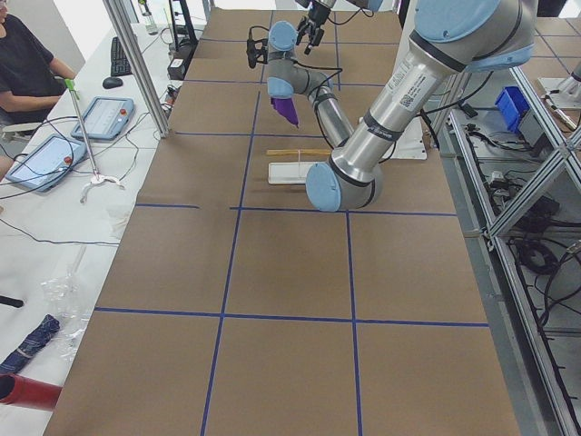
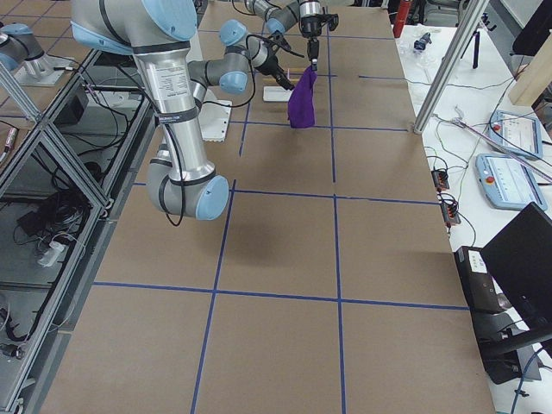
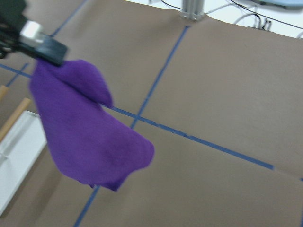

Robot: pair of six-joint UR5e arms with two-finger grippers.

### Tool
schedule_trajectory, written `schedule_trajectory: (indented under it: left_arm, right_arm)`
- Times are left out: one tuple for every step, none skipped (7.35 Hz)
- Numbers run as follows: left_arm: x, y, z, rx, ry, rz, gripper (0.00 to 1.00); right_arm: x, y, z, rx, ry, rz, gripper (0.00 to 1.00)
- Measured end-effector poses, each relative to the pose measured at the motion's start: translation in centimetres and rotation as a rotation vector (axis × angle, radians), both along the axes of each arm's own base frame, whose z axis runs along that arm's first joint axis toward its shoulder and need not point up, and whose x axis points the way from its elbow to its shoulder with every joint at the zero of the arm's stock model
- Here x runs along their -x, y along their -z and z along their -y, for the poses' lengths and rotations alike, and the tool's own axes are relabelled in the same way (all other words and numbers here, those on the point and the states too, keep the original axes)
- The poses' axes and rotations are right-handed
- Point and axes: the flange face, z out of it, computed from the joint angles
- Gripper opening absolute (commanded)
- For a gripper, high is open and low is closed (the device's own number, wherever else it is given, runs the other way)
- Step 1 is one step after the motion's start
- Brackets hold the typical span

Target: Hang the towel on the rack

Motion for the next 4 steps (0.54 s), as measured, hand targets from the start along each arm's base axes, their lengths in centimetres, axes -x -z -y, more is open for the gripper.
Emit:
schedule_trajectory:
  left_arm:
    - [1.3, 0.8, -0.5, 0.024, 0.071, 0.011, 0.0]
    - [2.4, 1.8, -1.6, 0.054, 0.143, 0.043, 0.0]
    - [2.5, 2.3, -3.4, 0.081, 0.196, 0.086, 0.0]
    - [2.1, 2.6, -5.5, 0.104, 0.243, 0.141, 0.0]
  right_arm:
    - [-3.9, -1.2, 2.1, 0.121, 0.011, -0.024, 1.0]
    - [-7.2, -2.8, 3.8, 0.213, 0.002, -0.064, 1.0]
    - [-9.8, -4.7, 5.2, 0.267, 0.005, -0.147, 1.0]
    - [-12.3, -6.9, 6.8, 0.289, 0.032, -0.249, 1.0]
